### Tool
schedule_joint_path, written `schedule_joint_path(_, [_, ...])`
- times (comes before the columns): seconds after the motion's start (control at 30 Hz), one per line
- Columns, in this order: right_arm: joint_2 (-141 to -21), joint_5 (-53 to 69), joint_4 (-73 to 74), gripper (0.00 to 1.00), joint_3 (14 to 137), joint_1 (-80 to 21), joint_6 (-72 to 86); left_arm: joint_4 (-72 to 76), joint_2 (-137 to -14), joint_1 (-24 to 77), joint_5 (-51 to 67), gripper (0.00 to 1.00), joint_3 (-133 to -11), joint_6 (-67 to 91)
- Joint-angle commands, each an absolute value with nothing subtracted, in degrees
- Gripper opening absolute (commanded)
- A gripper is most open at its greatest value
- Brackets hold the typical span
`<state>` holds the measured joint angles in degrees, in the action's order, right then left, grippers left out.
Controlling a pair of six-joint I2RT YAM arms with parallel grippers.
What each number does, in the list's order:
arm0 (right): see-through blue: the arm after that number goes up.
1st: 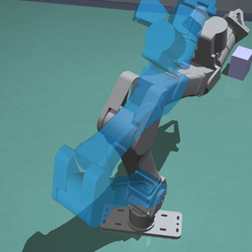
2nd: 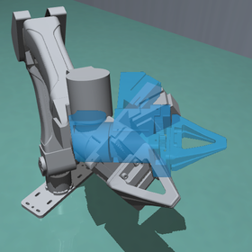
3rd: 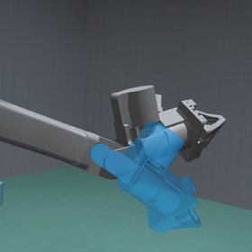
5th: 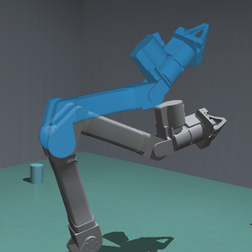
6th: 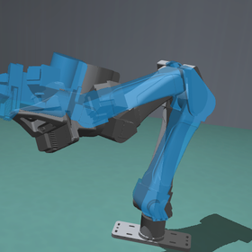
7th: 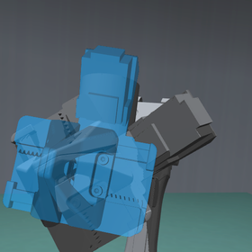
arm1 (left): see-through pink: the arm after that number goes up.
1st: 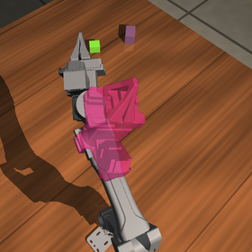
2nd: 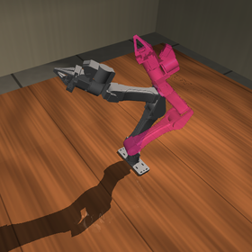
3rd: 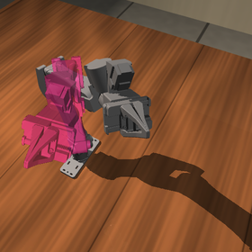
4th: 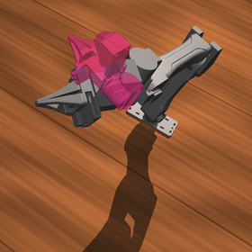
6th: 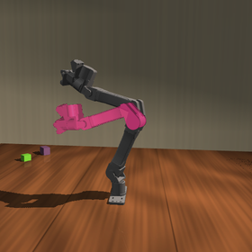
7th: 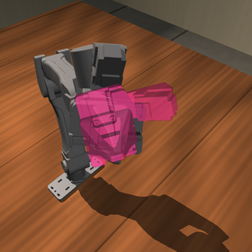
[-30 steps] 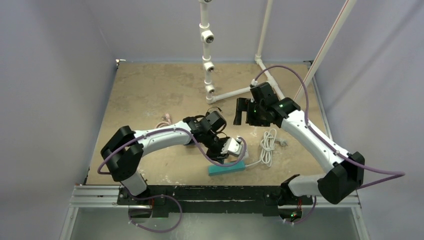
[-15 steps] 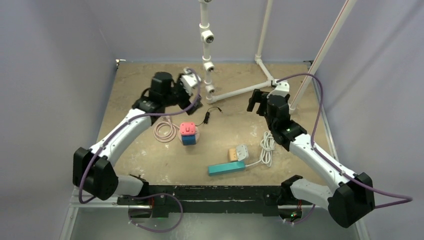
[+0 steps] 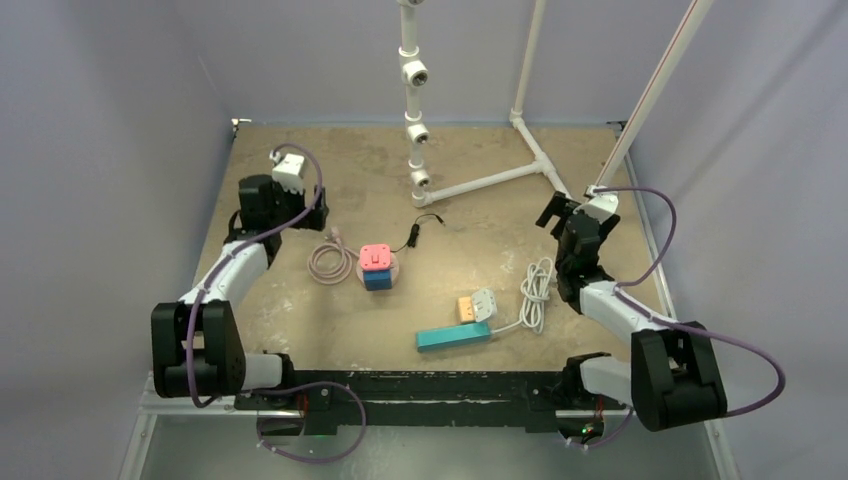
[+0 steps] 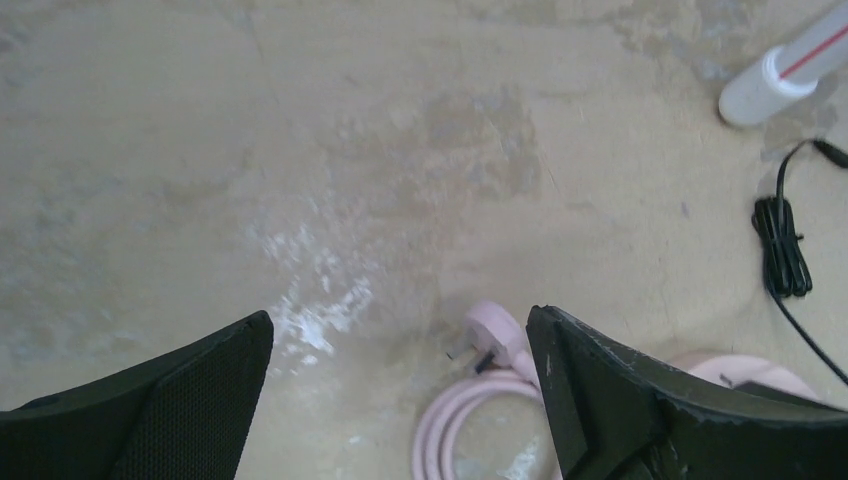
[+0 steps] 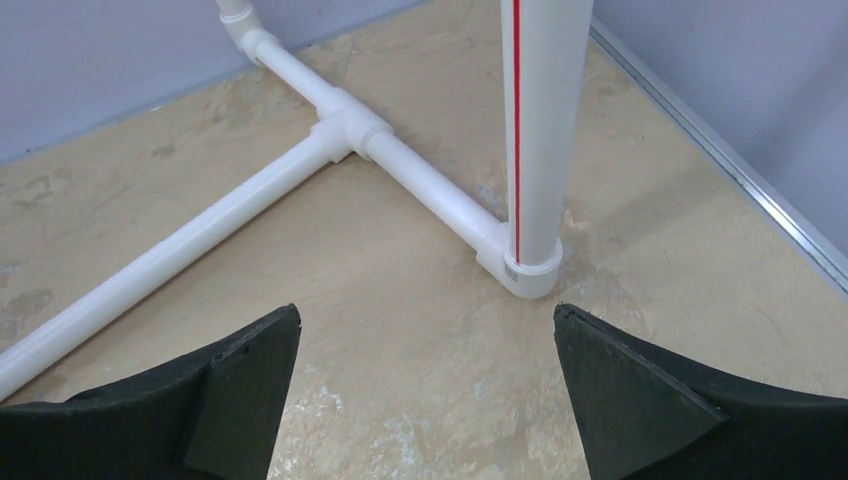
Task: Insert the plug
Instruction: Reset both arms
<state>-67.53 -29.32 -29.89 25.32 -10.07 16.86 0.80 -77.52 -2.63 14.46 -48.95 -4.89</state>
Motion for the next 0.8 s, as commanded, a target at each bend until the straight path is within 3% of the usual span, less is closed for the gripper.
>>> schedule_joint_path(0.0, [-70.0, -27.6, -46.3, 0.99, 24.1, -9.0, 11.5, 17.0, -74.5, -2.4, 14.4, 0.99, -39.4, -1.7])
schedule_joint_path(0.23, [-78.4, -24.1, -60.7, 0.99, 21.4, -7.2, 6.2, 33.4, -82.2, -2.5, 13.6, 0.99, -32.1, 1.4])
schedule_joint_path(0.6, [-87.0, -22.2, -71.1, 0.99, 20.3, -6.0, 5.4, 56.6, -88.3, -2.9, 10.8, 0.99, -21.9, 1.2])
schedule_joint_path(0.77, [-87.6, -22.8, -77.5, 0.99, 17.4, -6.0, 4.7, 93.1, -98.0, -2.7, 14.1, 0.99, -7.0, 0.9])
